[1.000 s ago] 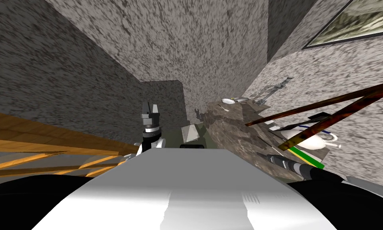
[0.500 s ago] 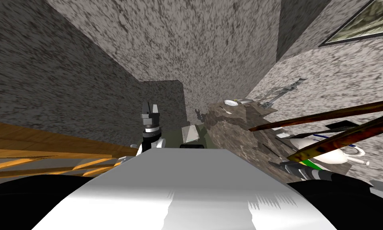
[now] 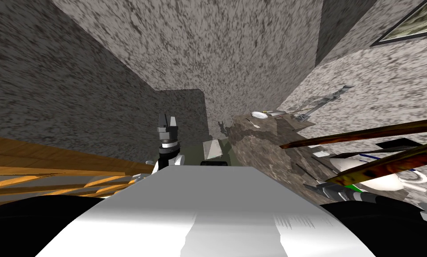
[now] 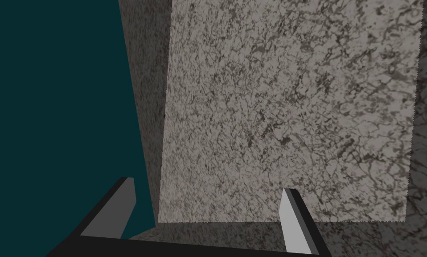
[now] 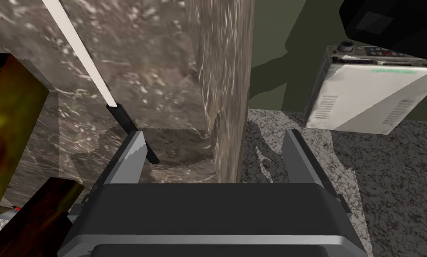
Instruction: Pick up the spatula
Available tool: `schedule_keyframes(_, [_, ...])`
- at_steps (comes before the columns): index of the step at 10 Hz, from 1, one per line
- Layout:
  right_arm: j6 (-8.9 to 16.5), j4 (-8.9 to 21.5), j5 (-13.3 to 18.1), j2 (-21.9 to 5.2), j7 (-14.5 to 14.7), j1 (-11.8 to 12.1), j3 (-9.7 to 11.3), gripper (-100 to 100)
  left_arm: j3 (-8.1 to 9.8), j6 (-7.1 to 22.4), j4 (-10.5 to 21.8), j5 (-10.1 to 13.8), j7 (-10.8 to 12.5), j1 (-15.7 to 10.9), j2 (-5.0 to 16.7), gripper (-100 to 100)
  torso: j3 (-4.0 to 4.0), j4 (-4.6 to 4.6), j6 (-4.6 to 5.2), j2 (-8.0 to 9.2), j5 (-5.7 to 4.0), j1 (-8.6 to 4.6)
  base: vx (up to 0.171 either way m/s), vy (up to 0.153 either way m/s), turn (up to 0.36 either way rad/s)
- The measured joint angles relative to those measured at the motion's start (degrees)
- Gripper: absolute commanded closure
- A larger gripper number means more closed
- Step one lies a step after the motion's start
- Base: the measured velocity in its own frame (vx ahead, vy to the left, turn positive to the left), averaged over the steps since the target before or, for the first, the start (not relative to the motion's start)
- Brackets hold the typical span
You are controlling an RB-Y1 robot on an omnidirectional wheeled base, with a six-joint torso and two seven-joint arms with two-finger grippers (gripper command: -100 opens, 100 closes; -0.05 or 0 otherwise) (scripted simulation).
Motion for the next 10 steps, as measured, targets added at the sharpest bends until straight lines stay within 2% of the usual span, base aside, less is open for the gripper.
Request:
schedule_keyframes(4, [0.0, 0.0, 0.0, 0.0, 0.0, 0.0, 0.0, -100, 0.0, 0.0, 0.0, 0.0, 0.0, 0.0, 0.0, 0, 0.01, 0.0, 0.01, 0.02, 0.01, 0.03, 0.001, -0.003, 0.007])
schedule_keyframes(6, [-0.2, 0.3, 0.5, -0.5, -0.1, 0.2, 0.7, -100, 0.0, 0.0, 0.0, 0.0, 0.0, 0.0, 0.0, 0, -0.04, -0.02, -0.05, -0.07, -0.02, -0.16, 0.025, -0.064, 0.146])
schedule_keyframes(7, [0.2, -0.6, 0.4, -1.2, 0.0, 1.4, 0.8, -100, 0.0, 0.0, 0.0, 0.0, 0.0, 0.0, 0.0, 0, -0.07, -0.03, -0.04, -0.12, -0.05, -0.25, -0.012, -0.091, 0.044])
schedule_keyframes(10, [0.4, -0.6, 0.8, -1.7, 0.3, 2.3, 1.4, -100, 0.0, 0.0, 0.0, 0.0, 0.0, 0.0, 0.0, 0, 0.04, 0.02, 0.01, 0.06, -0.06, -0.2, -0.017, -0.056, 0.017])
